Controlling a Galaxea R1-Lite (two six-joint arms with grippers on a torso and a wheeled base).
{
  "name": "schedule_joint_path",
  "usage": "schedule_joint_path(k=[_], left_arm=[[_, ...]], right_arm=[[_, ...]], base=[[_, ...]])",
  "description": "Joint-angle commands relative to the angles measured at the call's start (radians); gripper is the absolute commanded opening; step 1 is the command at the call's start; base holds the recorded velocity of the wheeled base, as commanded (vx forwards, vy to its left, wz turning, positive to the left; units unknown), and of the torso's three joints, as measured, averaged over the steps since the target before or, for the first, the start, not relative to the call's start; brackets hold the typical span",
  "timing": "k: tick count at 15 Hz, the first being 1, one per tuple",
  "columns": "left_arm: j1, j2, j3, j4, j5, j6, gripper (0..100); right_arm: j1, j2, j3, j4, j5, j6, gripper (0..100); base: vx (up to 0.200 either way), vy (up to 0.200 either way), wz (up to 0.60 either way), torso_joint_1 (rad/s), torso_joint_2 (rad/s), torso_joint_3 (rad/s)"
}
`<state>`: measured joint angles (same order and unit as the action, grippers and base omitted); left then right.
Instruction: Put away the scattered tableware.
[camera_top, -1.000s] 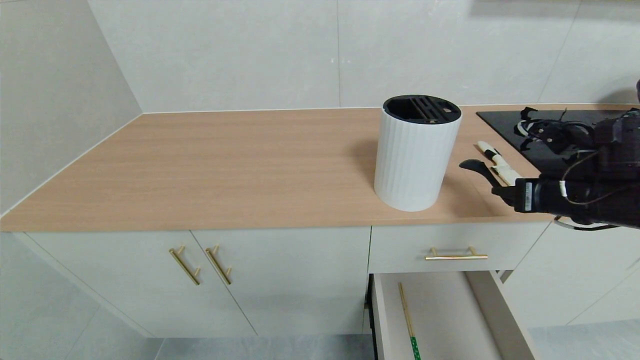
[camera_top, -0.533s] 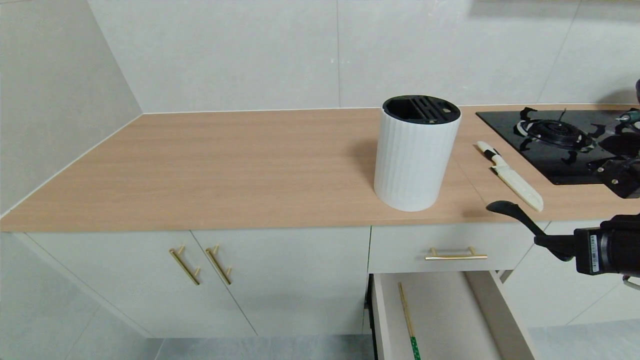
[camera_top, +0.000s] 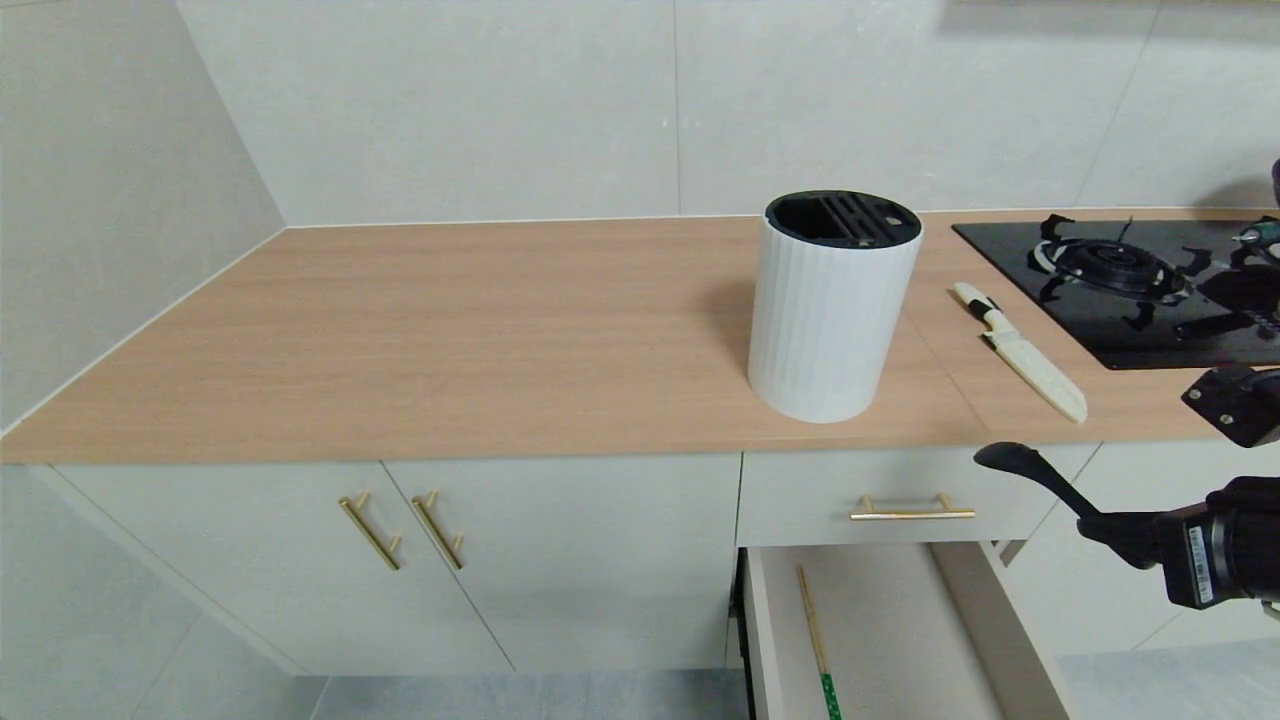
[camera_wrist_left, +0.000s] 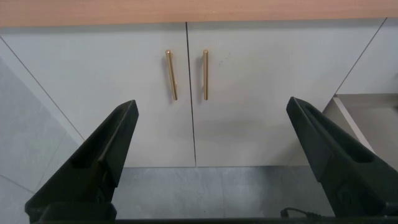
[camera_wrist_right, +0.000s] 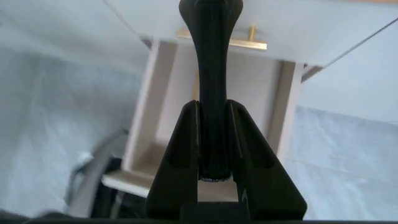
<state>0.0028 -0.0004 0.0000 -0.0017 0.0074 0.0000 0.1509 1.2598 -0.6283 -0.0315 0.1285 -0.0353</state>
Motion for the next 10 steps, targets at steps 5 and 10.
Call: schedule_joint_path(k=[5,10], left_arm=[[0.000,0.000,0.000,-0.001,0.000,0.000,100],[0.000,0.000,0.000,0.000,0.000,0.000,100]], right_arm=[[0.004,0.000,0.036,-0.005,0.000,-0.044,0],[0.010,0.004,0.050,-0.007,0.000,-0.066,0]], base=[[0.000,0.000,0.00,-0.124,0.27,0.145],[0.000,0.000,0.00,-0.223,0.49,0.259]])
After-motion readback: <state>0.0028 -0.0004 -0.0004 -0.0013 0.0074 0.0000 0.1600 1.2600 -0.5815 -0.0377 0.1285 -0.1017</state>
